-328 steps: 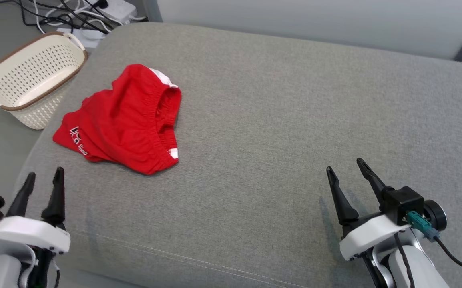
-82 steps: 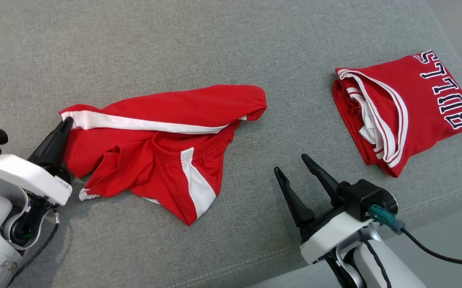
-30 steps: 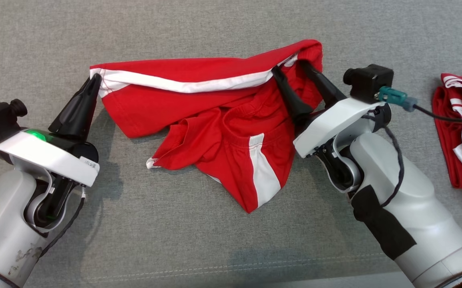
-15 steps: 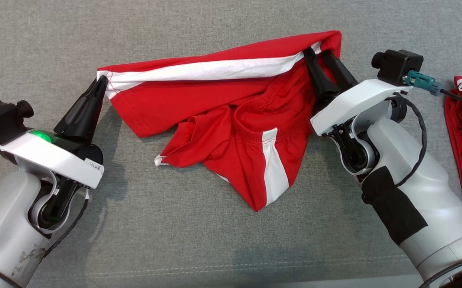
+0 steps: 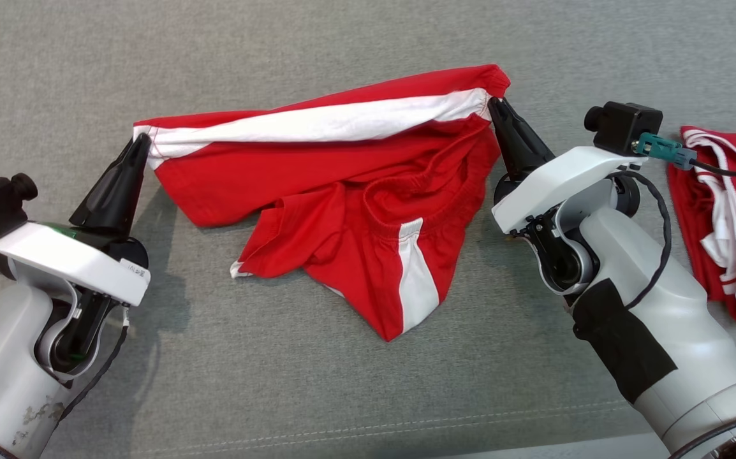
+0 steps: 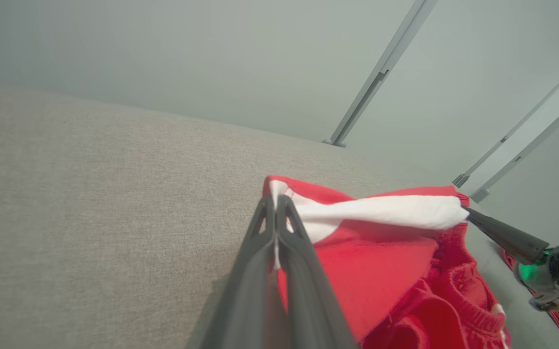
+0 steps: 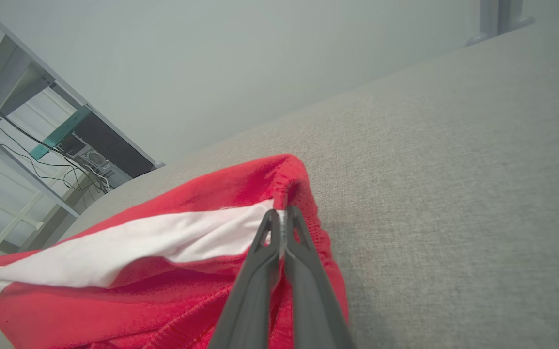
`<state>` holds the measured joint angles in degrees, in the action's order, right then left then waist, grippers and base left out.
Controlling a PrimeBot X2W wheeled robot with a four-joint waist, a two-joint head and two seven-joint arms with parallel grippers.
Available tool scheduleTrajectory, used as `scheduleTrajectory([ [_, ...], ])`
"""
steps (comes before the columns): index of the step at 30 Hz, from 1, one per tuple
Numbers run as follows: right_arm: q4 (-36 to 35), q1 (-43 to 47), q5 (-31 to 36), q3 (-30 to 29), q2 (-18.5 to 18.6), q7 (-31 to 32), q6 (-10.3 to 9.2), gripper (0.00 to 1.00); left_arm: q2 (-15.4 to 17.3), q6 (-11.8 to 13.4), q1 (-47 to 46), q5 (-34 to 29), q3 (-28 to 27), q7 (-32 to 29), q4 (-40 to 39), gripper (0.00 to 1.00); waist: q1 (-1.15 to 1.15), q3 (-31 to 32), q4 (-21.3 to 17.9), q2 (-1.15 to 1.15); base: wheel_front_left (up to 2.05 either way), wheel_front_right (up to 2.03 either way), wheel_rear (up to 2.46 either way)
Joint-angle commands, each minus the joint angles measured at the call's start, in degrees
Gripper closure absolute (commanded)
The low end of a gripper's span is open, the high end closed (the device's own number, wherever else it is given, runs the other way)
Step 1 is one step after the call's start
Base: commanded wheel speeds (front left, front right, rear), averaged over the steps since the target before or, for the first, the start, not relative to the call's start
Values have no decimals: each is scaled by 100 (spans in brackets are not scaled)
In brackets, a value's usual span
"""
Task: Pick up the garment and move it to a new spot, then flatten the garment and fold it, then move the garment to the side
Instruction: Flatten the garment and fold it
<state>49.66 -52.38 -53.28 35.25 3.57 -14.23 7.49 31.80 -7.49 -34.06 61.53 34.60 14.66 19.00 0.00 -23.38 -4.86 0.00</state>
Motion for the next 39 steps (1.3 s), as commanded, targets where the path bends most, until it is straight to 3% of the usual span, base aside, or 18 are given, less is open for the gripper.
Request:
scheduleTrajectory([
  [1, -57, 100, 7, -10, -69, -76, 0, 100, 251, 0, -28, -18, -280, 34, -49, 100, 0, 108, -114, 0, 0, 0, 0],
  [14, -709, 147, -732, -93, -69, 329, 0, 100, 224, 0, -226, -146, -222, 34, 351, 100, 0, 777, -204, 0, 0, 0, 0],
  [20, -862, -459, -1176, -424, -69, 305, 0, 100, 536, 0, -1094, 255, 191, -225, 730, 100, 0, 1169, -88, 0, 0, 0, 0],
  [28, -782, -1280, -1149, -909, 32, 143, 0, 100, 765, 0, -2180, 639, 165, -126, 966, 100, 0, 1598, 52, 0, 0, 0, 0],
  [31, -865, -1062, -1303, -872, 103, 462, 0, 100, 719, 0, -2059, 798, 349, -121, 968, 100, 0, 1728, 144, 0, 0, 0, 0],
  [39, -1368, 691, -1910, -164, 558, 2288, 0, 100, 540, 0, -466, 1670, 1045, -479, 1299, 100, 0, 2079, 264, 0, 0, 0, 0],
])
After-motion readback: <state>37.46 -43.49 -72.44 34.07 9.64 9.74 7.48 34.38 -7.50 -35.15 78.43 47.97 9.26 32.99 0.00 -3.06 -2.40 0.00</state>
